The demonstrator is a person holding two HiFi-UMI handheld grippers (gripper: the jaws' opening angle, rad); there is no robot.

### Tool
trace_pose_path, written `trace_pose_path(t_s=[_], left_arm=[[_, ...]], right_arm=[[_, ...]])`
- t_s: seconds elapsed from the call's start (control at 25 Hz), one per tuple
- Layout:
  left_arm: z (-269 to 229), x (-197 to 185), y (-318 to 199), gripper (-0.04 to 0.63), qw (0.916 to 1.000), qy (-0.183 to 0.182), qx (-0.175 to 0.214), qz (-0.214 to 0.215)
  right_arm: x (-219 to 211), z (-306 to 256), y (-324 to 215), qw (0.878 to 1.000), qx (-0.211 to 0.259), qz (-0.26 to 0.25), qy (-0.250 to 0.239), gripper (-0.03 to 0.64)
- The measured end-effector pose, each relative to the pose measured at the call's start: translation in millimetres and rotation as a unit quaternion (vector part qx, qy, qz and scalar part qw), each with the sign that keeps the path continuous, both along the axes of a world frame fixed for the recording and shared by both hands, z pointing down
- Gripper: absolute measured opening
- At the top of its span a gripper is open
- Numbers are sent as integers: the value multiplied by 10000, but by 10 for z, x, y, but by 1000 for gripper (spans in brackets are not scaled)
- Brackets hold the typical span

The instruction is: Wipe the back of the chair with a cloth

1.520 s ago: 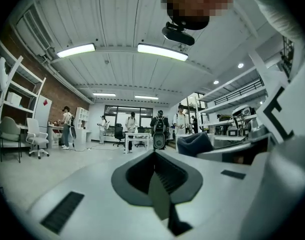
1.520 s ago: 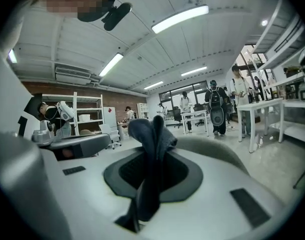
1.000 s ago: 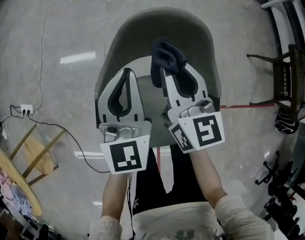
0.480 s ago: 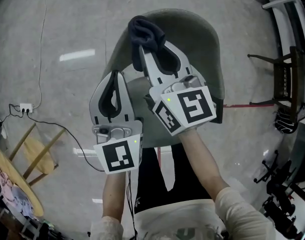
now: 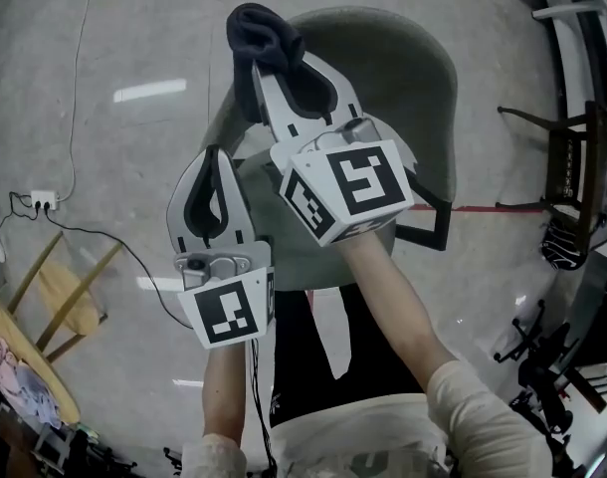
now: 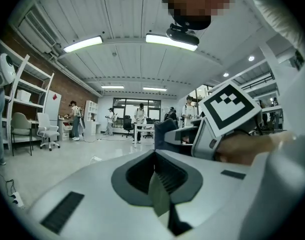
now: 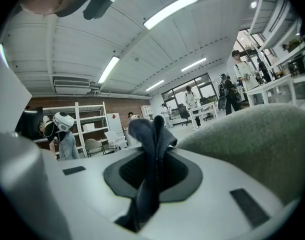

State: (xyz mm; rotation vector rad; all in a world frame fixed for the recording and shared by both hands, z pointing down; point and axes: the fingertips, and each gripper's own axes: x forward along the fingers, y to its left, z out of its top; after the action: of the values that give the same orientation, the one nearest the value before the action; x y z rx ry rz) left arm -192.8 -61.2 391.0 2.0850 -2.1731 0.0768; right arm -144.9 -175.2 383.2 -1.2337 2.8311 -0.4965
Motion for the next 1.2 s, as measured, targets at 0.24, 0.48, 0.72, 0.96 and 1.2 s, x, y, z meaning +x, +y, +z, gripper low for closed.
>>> trace_pose_path(t_s=[0.24,0.48,0.72,0.96,1.2], left_arm=[[36,158,-101,15,9998,81,23,180],[87,414,-256,15,9989,40,-159,435],[135,757,-399,15,9975,-4,-220,674],[140,1146,-516,15,9970,-46,-196,741],[166,1636,-534,15,9972,-25,-90,747]], right_arm=[[170,53,-131,9997,-66,229,-19,60],[448,21,-207,9984,23,553,66,60],[1005,7,-357,9932,156,1115,304,59],[1527,30,-384,9901,88,1380,239,60],[2027,14,-321,9884,204,1457,365,60]])
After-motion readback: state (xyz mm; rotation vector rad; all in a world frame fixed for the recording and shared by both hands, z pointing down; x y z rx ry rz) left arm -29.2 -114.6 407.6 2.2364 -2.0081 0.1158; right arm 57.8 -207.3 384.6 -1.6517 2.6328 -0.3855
